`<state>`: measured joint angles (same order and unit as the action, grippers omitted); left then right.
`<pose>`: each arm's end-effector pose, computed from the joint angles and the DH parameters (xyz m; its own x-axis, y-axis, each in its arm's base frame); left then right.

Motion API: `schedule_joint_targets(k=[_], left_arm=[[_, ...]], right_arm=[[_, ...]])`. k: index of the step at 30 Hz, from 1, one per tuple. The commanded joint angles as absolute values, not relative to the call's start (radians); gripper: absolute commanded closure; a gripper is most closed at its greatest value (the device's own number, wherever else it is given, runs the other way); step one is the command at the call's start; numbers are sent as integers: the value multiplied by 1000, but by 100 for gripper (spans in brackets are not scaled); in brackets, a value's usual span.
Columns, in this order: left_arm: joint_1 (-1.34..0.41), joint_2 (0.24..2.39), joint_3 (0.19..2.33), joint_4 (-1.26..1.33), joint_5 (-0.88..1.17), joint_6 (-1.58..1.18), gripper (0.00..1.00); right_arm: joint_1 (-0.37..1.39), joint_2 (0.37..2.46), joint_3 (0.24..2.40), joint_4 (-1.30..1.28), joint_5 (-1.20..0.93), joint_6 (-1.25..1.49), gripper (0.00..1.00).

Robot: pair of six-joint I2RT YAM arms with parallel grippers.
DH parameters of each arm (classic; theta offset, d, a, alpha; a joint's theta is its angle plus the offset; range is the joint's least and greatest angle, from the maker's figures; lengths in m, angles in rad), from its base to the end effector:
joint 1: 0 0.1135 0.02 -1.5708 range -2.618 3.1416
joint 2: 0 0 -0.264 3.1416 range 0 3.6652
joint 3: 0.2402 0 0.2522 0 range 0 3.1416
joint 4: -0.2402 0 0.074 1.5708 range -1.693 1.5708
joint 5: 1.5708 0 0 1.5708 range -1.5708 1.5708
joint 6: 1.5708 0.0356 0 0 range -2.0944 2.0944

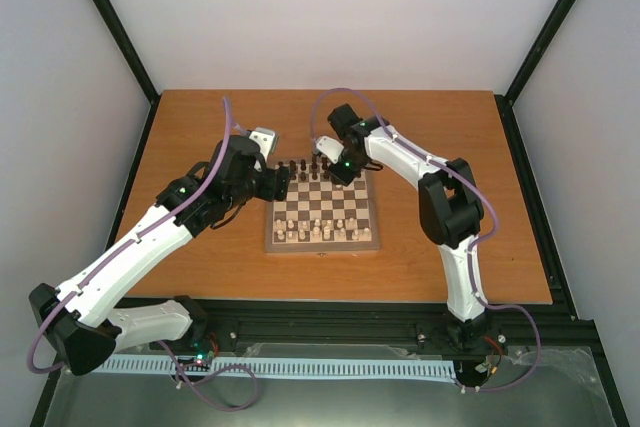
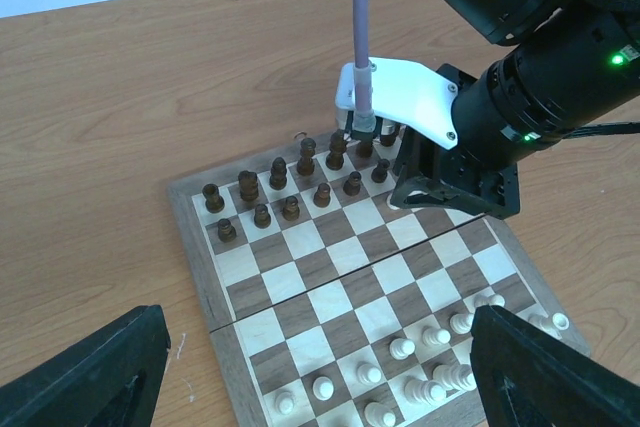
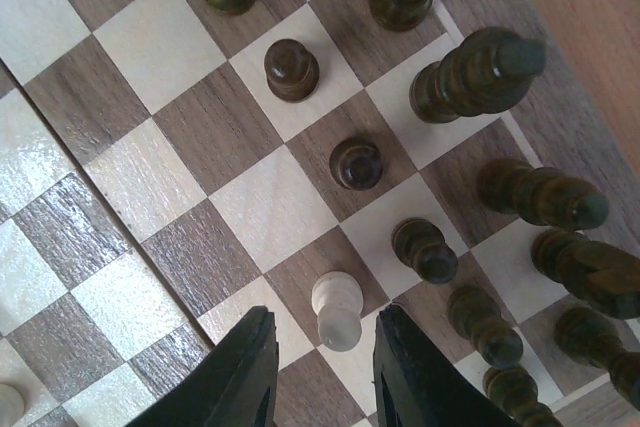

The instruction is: Set up the chess pieces on the board

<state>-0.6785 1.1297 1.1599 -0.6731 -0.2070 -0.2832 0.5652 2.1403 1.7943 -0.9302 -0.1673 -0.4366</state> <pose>0.1894 -0.1433 0.3543 -0.5840 0.1195 -0.8029 0.3364 0.9358 -0.1053 0.3725 0.2432 0.2048 -0.4917 -0.8056 -0.3305 -0.8573 0.5144 0.0216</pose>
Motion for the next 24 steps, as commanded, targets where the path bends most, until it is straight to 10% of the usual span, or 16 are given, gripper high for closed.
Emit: schedule_joint_targets(k=[1, 24], left_arm=[[-665, 1129, 1171, -670, -193, -269, 16], [-664, 1128, 1172, -669, -192, -268, 15]], right_arm=[[565, 2178, 1823, -940, -156, -429, 72], [566, 2192, 1818, -953, -192, -440, 85]])
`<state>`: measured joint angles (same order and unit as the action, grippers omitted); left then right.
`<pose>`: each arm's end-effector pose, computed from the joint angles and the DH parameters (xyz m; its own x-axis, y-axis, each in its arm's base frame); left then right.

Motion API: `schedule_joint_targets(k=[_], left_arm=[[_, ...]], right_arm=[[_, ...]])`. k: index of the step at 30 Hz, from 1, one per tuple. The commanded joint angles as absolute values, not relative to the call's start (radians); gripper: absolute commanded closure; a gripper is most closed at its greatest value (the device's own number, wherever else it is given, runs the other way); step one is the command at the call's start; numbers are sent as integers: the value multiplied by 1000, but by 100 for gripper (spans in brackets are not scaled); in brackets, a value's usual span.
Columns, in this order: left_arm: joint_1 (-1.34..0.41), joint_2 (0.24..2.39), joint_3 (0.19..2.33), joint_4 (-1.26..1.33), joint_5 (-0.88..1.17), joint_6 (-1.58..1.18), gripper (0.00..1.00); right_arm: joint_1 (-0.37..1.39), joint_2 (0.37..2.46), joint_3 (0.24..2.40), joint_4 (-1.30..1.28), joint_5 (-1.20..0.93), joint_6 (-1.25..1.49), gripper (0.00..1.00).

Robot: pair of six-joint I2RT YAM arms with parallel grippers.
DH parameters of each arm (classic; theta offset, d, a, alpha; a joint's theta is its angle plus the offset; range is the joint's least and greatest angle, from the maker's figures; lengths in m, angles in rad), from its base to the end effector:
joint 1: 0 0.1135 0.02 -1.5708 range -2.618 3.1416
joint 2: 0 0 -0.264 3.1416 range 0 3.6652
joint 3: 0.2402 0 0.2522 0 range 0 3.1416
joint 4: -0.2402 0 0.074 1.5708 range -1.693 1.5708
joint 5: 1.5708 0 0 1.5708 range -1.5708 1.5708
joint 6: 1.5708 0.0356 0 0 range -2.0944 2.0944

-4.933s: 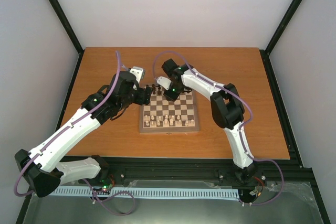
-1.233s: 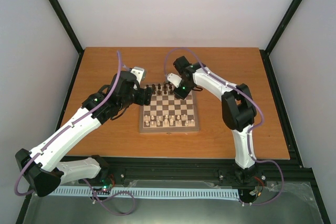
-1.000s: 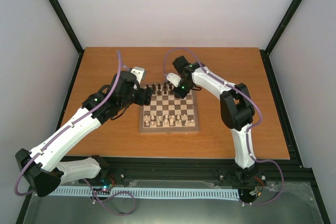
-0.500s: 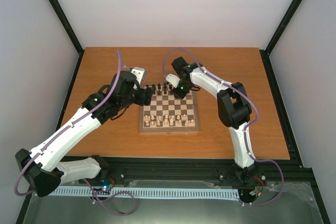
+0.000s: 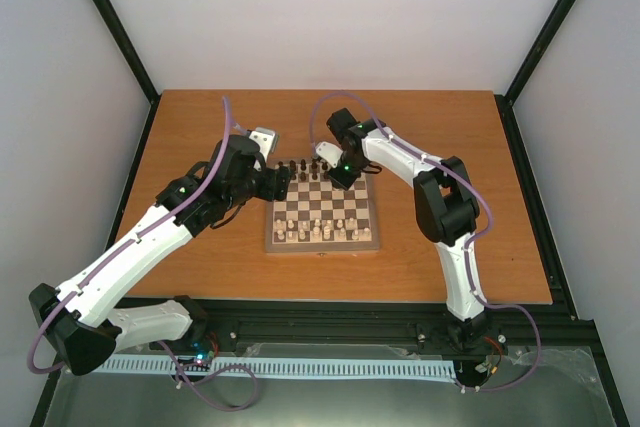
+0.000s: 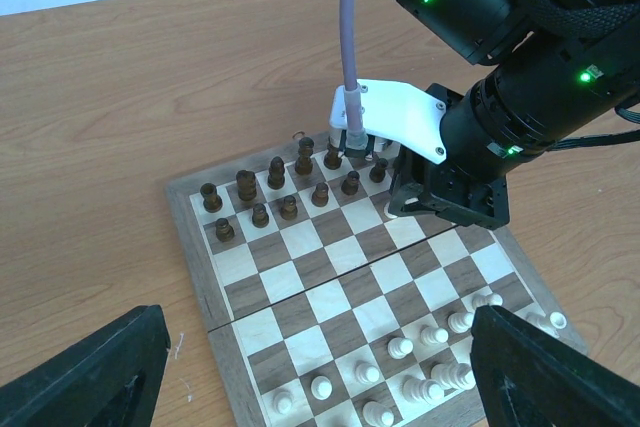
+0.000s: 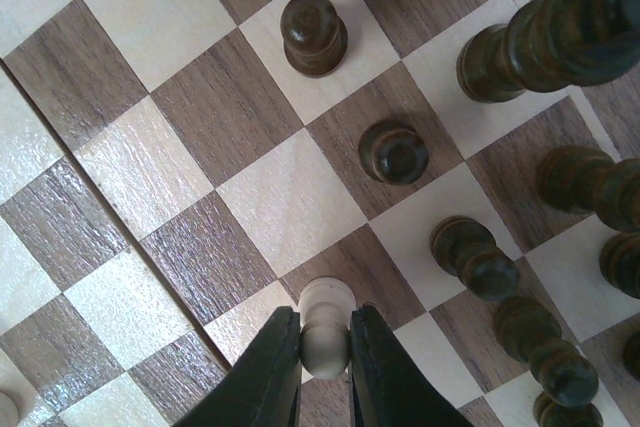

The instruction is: Set up the chess pieces on the board

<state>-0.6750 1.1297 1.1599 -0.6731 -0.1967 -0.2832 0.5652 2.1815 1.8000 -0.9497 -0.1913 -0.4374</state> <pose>0.1898 -0.1430 0.3543 -0.5865 0.1185 -0.8012 0.3404 0.9337 -0.1111 0.3738 0.2451 0.1884 -0.5043 -0.8122 -0.2932 -0.8583 0.5088 0.0668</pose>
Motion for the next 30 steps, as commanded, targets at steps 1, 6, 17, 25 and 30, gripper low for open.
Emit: schedule_joint_targets(k=[1, 6, 17, 25, 30], left_arm=[[-664, 1129, 1171, -669, -193, -268, 16], [-664, 1129, 1171, -669, -193, -267, 16], [-664, 1130, 1169, -669, -192, -265, 16], [-664, 1131, 1169, -668, -196, -265, 15], [-663, 1134, 1169, -669, -198, -264, 15]], right_arm=[[566, 2191, 1815, -952, -193, -440, 87], [565, 2135, 1774, -959, -206, -439, 90], [558, 1828, 1453, -891, -191, -445, 91], [552, 1683, 1249, -847, -204, -477, 91], [552, 1663, 1225, -846, -213, -484, 91]])
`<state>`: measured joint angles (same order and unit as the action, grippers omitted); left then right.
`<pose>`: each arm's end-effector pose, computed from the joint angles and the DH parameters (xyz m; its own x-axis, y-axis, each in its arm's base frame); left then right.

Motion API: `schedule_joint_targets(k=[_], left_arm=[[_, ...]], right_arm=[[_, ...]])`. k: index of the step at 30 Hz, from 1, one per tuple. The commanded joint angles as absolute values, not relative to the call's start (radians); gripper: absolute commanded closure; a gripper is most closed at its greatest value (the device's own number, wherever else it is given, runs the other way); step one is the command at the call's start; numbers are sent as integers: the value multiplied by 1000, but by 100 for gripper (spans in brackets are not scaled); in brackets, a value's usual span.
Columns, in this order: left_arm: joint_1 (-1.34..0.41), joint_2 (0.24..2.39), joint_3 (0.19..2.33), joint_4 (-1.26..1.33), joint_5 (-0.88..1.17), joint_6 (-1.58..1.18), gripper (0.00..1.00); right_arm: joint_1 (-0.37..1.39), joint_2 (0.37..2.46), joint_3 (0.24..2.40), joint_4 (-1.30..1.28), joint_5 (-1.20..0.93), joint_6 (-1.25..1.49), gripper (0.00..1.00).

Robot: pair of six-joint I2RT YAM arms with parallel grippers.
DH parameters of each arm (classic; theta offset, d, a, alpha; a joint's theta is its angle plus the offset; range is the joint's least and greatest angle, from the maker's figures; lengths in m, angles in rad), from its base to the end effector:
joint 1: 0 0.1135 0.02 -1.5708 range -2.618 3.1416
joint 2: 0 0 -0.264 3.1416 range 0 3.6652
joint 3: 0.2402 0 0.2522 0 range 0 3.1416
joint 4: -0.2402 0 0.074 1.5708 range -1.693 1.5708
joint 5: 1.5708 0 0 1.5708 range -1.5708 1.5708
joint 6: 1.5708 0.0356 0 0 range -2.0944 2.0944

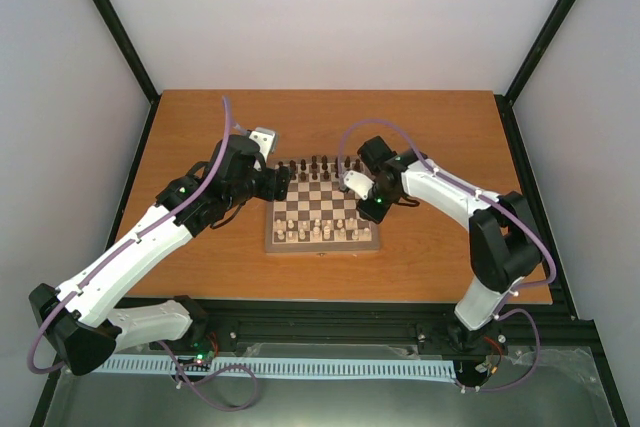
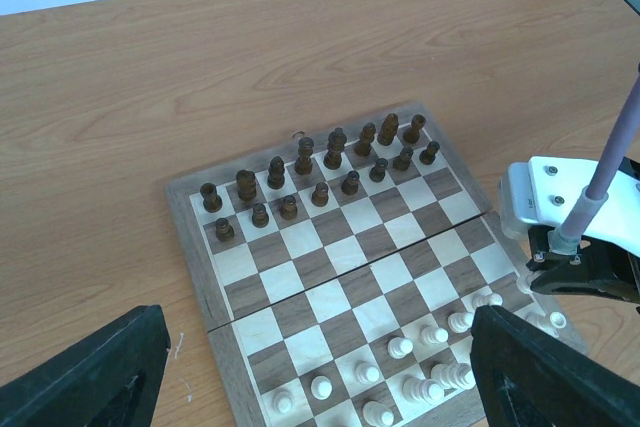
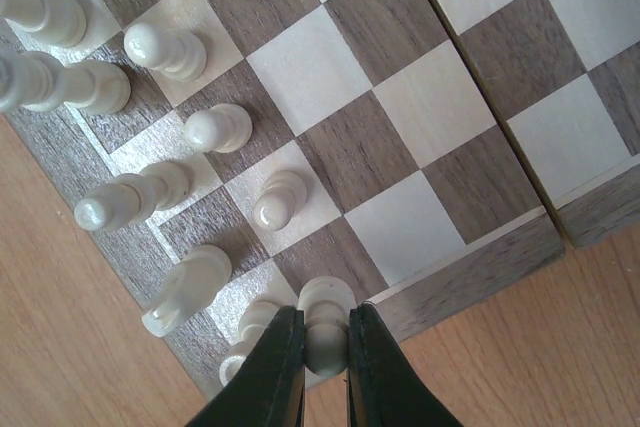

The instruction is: Set up the chess pieces on the board

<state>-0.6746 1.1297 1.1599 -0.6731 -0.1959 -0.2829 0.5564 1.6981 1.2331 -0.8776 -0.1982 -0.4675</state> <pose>0.1898 -0.1429 0.3543 -0.5866 0.1186 -0.8011 0.3408 0.9335 -0.1114 0.2714 0.1771 0.2131 -0.4880 -0.8238 -0.2884 -0.8688 0.4904 0.0693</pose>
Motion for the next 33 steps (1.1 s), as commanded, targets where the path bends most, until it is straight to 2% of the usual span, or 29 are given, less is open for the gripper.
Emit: schedule_joint_targets(k=[1, 33], left_arm=[[-664, 1134, 1169, -669, -200, -264, 15], [-664, 1137, 1169, -669, -197, -263, 15]], right_arm=[[552, 1664, 1223, -847, -215, -486, 91], [552, 1768, 1186, -818, -225, -510, 90]])
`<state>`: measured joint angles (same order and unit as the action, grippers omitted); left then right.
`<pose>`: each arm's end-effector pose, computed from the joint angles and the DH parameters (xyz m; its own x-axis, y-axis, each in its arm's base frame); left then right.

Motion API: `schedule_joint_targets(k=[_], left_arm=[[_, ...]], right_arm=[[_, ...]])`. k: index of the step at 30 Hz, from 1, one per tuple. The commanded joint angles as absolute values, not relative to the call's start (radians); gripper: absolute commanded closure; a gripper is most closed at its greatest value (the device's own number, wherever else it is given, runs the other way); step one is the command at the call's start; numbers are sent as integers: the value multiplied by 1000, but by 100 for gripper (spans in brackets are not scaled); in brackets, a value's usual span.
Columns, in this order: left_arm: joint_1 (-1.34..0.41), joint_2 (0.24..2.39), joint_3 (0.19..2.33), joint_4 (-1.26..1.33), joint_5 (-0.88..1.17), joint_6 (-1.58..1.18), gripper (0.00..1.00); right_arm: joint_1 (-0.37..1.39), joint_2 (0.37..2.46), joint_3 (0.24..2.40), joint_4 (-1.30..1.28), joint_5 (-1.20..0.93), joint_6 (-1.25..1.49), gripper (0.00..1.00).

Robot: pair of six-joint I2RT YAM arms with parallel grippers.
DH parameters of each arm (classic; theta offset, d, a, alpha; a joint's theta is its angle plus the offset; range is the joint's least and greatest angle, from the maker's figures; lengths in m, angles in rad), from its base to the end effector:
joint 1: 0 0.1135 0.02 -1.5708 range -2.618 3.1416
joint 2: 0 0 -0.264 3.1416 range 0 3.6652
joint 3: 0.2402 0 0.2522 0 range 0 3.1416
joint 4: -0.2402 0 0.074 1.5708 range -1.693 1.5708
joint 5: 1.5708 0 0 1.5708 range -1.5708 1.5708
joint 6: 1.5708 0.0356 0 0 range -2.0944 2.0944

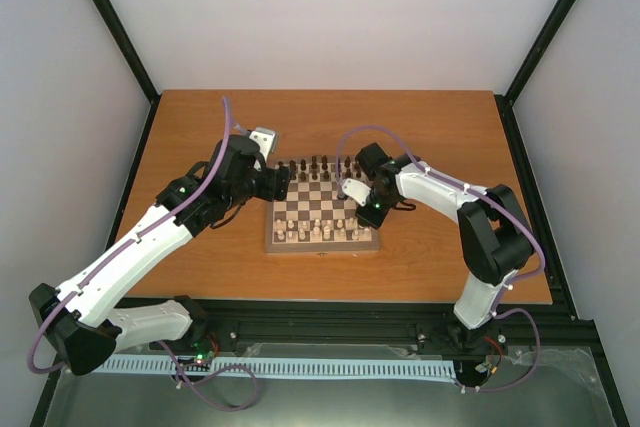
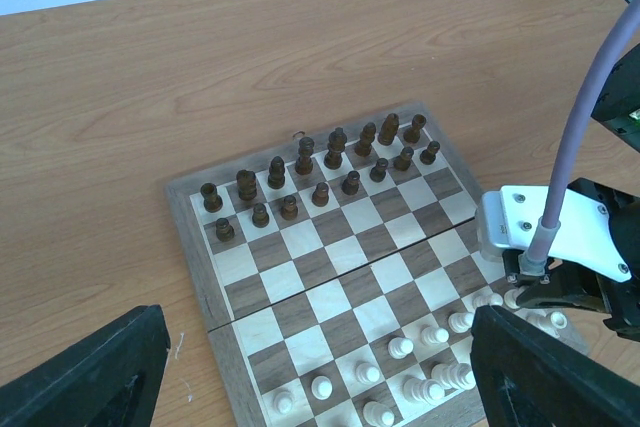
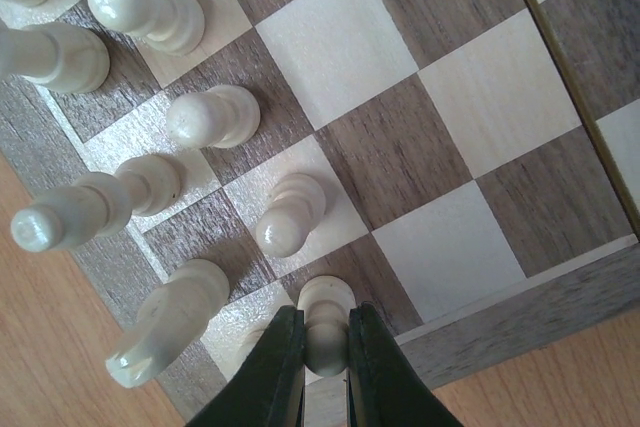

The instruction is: Set up the chess pieces on the board

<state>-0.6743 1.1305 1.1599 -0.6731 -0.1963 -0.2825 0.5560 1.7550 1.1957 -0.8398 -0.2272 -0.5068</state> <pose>0.1900 -0.1430 0.3541 -0.5870 0.1191 -0.8008 0.3404 0.9338 -0.1106 0.2730 0.1791 0.1868 -0.4662 -0.8465 -0.2571 -0.8844 0.4534 0.1111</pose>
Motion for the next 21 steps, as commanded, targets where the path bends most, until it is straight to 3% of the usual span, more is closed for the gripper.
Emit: schedule_joint_targets(k=[1, 8, 21], left_arm=[[-664, 1137, 1169, -670, -198, -262, 15], [-664, 1137, 1169, -670, -201, -262, 15], [-664, 1145, 1164, -667, -227, -263, 13]], right_arm=[[552, 1768, 1186, -818, -225, -510, 90], [542, 1750, 1191, -816, -241, -496, 75], [342, 1509, 1249, -899, -445, -507, 65]])
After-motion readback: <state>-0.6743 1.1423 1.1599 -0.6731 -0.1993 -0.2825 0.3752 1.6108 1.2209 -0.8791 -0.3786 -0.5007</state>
